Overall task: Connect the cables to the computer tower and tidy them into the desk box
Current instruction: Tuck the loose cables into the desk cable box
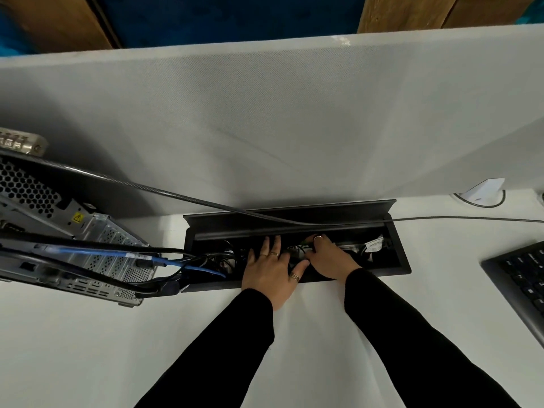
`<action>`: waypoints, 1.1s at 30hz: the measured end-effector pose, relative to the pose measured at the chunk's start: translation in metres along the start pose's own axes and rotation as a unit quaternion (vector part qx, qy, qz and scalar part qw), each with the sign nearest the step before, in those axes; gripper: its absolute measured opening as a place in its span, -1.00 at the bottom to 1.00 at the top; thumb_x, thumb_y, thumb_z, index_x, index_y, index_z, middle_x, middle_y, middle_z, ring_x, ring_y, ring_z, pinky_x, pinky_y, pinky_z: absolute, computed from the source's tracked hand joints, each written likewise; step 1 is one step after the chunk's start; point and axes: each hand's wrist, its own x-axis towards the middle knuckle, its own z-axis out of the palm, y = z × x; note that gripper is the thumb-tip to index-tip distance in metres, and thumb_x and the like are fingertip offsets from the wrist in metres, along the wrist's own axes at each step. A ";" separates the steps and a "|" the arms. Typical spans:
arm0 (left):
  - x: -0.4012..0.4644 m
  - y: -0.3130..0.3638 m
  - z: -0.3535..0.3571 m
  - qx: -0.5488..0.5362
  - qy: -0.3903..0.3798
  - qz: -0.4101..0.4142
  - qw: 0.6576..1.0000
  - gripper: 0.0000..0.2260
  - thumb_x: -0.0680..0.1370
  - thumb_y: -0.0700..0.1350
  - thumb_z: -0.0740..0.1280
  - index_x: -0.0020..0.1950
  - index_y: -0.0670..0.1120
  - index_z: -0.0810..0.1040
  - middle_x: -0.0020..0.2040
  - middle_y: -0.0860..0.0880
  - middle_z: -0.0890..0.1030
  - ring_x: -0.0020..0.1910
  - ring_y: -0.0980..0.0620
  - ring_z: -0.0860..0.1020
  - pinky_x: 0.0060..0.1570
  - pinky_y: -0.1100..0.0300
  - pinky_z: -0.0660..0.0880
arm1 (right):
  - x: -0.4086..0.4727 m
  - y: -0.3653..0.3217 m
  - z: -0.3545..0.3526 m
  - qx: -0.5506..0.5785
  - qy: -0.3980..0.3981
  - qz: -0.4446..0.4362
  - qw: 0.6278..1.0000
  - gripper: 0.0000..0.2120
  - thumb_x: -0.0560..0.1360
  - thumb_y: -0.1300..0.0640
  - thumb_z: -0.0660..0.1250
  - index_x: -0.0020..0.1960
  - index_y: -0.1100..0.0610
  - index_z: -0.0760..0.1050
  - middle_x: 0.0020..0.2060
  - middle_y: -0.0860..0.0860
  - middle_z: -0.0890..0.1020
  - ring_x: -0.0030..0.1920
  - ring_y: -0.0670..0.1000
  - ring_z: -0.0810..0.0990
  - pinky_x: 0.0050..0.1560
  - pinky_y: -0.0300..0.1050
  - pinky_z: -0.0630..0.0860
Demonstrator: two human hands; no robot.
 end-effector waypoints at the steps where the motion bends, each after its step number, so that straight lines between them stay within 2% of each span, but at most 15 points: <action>1: -0.001 -0.001 0.001 0.002 0.006 0.002 1.000 -0.40 0.55 0.29 -0.16 0.46 0.01 0.26 0.56 -0.06 0.01 0.54 -0.06 -0.07 0.47 -0.09 -0.07 | 0.000 -0.001 0.001 -0.005 0.000 0.004 1.000 -0.65 0.56 0.10 0.12 0.33 0.15 0.32 0.32 0.11 0.34 0.24 0.15 0.44 0.28 0.05 0.34; 4: -0.005 -0.003 0.001 0.001 0.024 0.026 0.999 -0.09 0.32 0.40 -0.44 0.46 0.04 0.24 0.56 -0.06 0.05 0.54 -0.07 -0.04 0.47 -0.06 -0.09 | -0.002 -0.002 0.002 -0.018 0.005 0.004 1.000 -0.64 0.56 0.07 0.10 0.33 0.15 0.31 0.31 0.09 0.34 0.22 0.15 0.46 0.24 0.04 0.36; 6: -0.013 -0.004 0.000 -0.011 0.027 0.038 0.999 -0.02 0.26 0.43 -0.49 0.46 0.03 0.24 0.55 -0.05 0.06 0.53 -0.07 -0.01 0.48 -0.01 -0.10 | -0.007 -0.003 0.002 -0.037 0.021 -0.003 0.999 -0.67 0.57 0.07 0.09 0.30 0.14 0.35 0.28 0.07 0.39 0.20 0.13 0.48 0.18 -0.01 0.38; 8: -0.022 -0.006 0.000 -0.027 0.035 0.051 0.998 -0.10 0.32 0.37 -0.43 0.45 0.00 0.27 0.54 -0.05 0.14 0.52 -0.06 0.07 0.48 0.05 -0.08 | -0.015 -0.003 0.004 -0.081 0.066 -0.017 0.994 -0.73 0.58 0.08 0.09 0.19 0.15 0.42 0.18 0.08 0.51 0.12 0.12 0.54 0.06 -0.05 0.41; 9: -0.028 -0.007 0.001 -0.021 0.053 0.066 0.996 -0.19 0.42 0.34 -0.35 0.41 -0.02 0.34 0.50 -0.06 0.26 0.49 -0.06 0.20 0.47 0.05 0.00 | -0.019 -0.003 0.006 -0.113 0.094 -0.028 0.989 -0.75 0.58 0.09 0.09 0.14 0.15 0.45 0.11 0.08 0.56 0.07 0.13 0.57 0.01 -0.06 0.43; 11: -0.038 -0.012 0.004 0.008 0.109 0.081 0.991 -0.46 0.52 0.18 -0.06 0.22 -0.04 0.55 0.26 -0.04 0.56 0.26 -0.04 0.52 0.33 0.05 0.31 | -0.028 -0.003 0.010 -0.163 0.167 -0.069 0.970 -0.76 0.57 0.10 0.11 0.09 0.16 0.50 0.02 0.08 0.62 0.00 0.14 0.60 0.01 -0.04 0.46; 13: -0.046 -0.017 0.007 0.009 0.141 0.088 0.986 -0.58 0.46 0.07 0.08 0.14 -0.03 0.60 0.09 0.01 0.66 0.09 0.03 0.62 0.19 0.03 0.45 | -0.035 -0.002 0.014 -0.179 0.237 -0.119 0.947 -0.71 0.53 0.10 0.10 0.01 0.16 0.57 -0.08 0.08 0.66 -0.07 0.16 0.63 0.02 0.00 0.48; 15: -0.055 -0.020 0.010 0.004 0.148 0.093 0.985 -0.59 0.44 0.02 0.11 0.19 -0.03 0.56 0.11 0.02 0.65 0.11 0.03 0.61 0.17 -0.01 0.47 | -0.043 -0.002 0.021 -0.198 0.292 -0.167 0.921 -0.65 0.49 0.07 0.05 -0.08 0.13 0.61 -0.18 0.03 0.68 -0.13 0.10 0.65 0.06 0.03 0.49; 17: -0.065 -0.023 0.014 0.008 0.146 0.089 0.985 -0.59 0.43 0.01 0.12 0.19 -0.03 0.56 0.13 0.01 0.64 0.13 0.01 0.61 0.16 -0.05 0.47 | -0.054 -0.005 0.031 -0.212 0.308 -0.193 0.907 -0.67 0.49 0.07 0.07 -0.07 0.10 0.60 -0.19 -0.01 0.68 -0.10 0.06 0.64 0.13 0.05 0.44; 20: -0.078 -0.028 0.016 0.005 0.115 0.068 0.991 -0.60 0.42 0.00 0.11 0.16 -0.01 0.58 0.13 0.00 0.64 0.15 -0.02 0.60 0.14 -0.05 0.48 | -0.067 -0.010 0.046 -0.192 0.323 -0.210 0.903 -0.70 0.49 0.08 0.09 -0.05 0.09 0.59 -0.16 -0.02 0.68 -0.06 0.06 0.63 0.12 -0.01 0.32; 24: -0.093 -0.036 0.016 -0.010 0.116 0.031 0.993 -0.57 0.43 -0.01 0.08 0.22 -0.04 0.55 0.22 -0.05 0.59 0.22 -0.09 0.55 0.23 -0.03 0.41 | -0.081 -0.014 0.060 -0.193 0.317 -0.206 0.906 -0.68 0.47 0.08 0.07 -0.03 0.08 0.59 -0.11 -0.02 0.67 -0.03 0.04 0.63 0.10 -0.05 0.33; 26: -0.101 -0.038 0.016 -0.024 0.105 0.023 0.994 -0.53 0.54 -0.01 0.02 0.43 -0.05 0.31 0.46 -0.08 0.32 0.46 -0.11 0.27 0.43 0.02 0.10 | -0.089 -0.018 0.065 -0.219 0.296 -0.192 0.910 -0.65 0.43 0.07 0.06 0.02 0.08 0.58 -0.09 -0.02 0.67 -0.02 0.03 0.63 0.07 -0.01 0.46; 28: -0.107 -0.045 0.015 -0.018 0.072 0.002 0.997 -0.52 0.62 0.01 -0.01 0.53 -0.02 0.02 0.56 -0.01 0.02 0.54 -0.03 -0.03 0.48 0.08 -0.12 | -0.093 -0.021 0.066 -0.227 0.272 -0.183 0.917 -0.62 0.42 0.06 0.05 0.06 0.08 0.56 -0.06 -0.01 0.67 0.03 0.04 0.63 0.05 0.02 0.53; 30: -0.112 -0.050 0.013 0.000 0.051 -0.017 0.999 -0.50 0.63 0.04 -0.01 0.53 0.00 -0.07 0.57 0.00 -0.06 0.54 -0.02 -0.10 0.49 0.07 -0.12 | -0.096 -0.023 0.067 -0.224 0.248 -0.173 0.926 -0.60 0.42 0.06 0.04 0.09 0.09 0.56 -0.03 0.00 0.67 0.06 0.04 0.63 0.07 0.03 0.53; 33: -0.120 -0.054 0.011 0.000 0.025 -0.030 0.999 -0.49 0.63 0.07 -0.01 0.53 0.01 -0.08 0.57 -0.01 -0.05 0.54 -0.03 -0.08 0.49 0.03 -0.09 | -0.097 -0.020 0.068 -0.214 0.226 -0.183 0.932 -0.61 0.45 0.08 0.10 0.20 0.13 0.51 0.10 0.06 0.63 0.18 0.08 0.56 0.17 0.06 0.47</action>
